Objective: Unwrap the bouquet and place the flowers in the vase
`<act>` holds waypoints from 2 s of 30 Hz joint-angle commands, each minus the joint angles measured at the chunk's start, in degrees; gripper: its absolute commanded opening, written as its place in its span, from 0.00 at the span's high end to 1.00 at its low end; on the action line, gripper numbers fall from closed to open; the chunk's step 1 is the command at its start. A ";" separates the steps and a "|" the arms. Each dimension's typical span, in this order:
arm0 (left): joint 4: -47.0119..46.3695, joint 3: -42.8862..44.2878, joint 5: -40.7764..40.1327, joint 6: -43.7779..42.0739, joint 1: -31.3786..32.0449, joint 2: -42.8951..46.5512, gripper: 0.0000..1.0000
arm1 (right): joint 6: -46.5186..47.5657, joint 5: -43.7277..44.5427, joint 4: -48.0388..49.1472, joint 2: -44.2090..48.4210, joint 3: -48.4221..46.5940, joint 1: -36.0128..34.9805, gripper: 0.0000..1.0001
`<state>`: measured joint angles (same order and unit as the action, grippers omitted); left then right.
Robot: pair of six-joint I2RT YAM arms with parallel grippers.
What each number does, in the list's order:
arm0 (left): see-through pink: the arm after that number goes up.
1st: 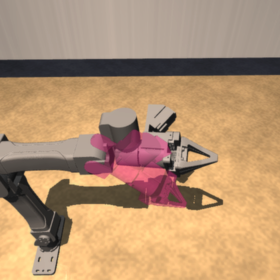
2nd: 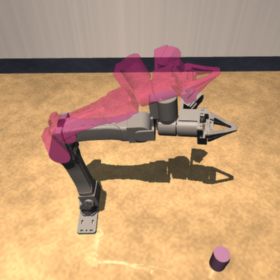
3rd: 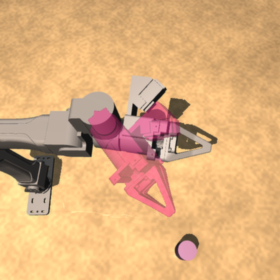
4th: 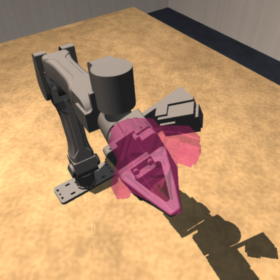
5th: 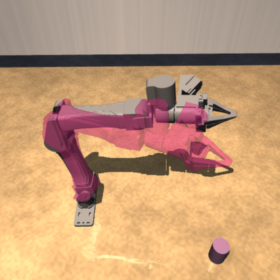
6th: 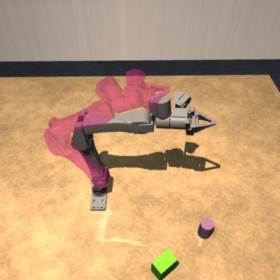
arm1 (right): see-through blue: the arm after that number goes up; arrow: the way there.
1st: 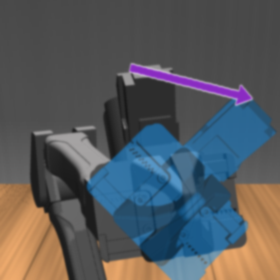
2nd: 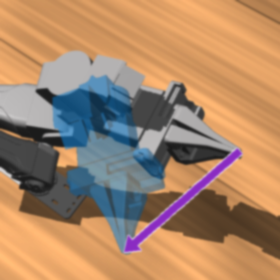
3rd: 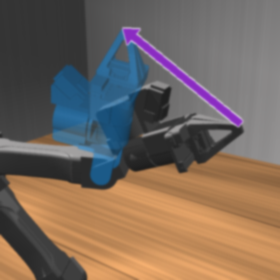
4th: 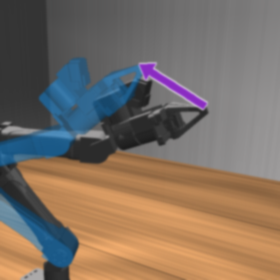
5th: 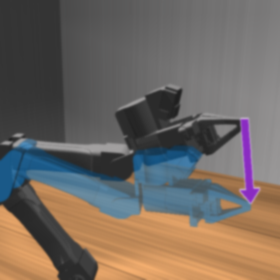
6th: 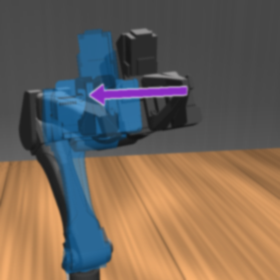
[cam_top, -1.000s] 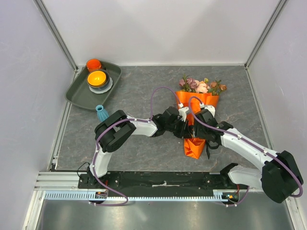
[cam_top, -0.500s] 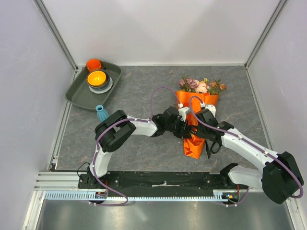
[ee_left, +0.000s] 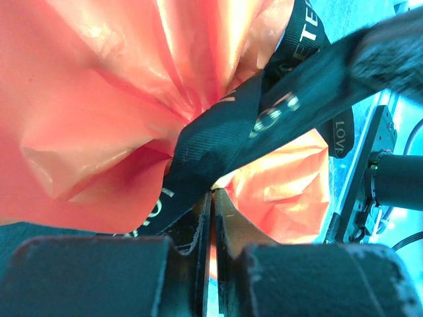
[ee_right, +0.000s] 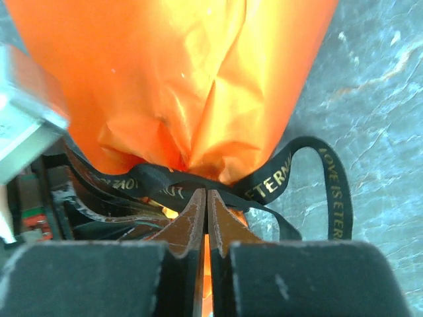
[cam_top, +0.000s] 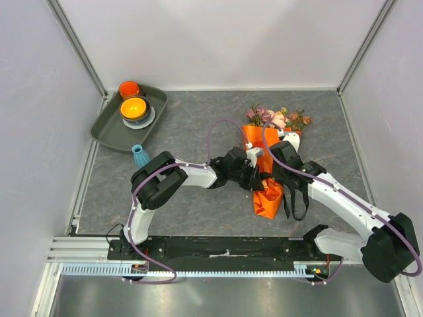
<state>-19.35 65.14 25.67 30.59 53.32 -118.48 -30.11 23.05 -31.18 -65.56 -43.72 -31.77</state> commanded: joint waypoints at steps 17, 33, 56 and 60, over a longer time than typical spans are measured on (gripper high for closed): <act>3.27 2.44 0.78 -0.88 0.03 -2.11 0.90 | 16.57 18.53 -4.51 -0.09 -59.69 -0.05 1.00; 3.71 3.06 1.49 -0.62 0.03 -2.64 0.90 | 23.16 22.90 15.09 6.67 -73.17 -0.05 1.00; 3.80 2.44 1.13 -0.97 0.03 -1.76 0.90 | 44.42 53.23 26.68 26.78 -40.41 -0.13 1.00; 3.80 2.18 0.96 -0.97 0.03 -1.58 0.90 | 48.03 55.96 27.84 30.84 -33.20 -0.14 1.00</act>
<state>-17.96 66.94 26.13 30.59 53.32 -119.46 11.94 73.43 -6.92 -38.02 -80.90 -31.79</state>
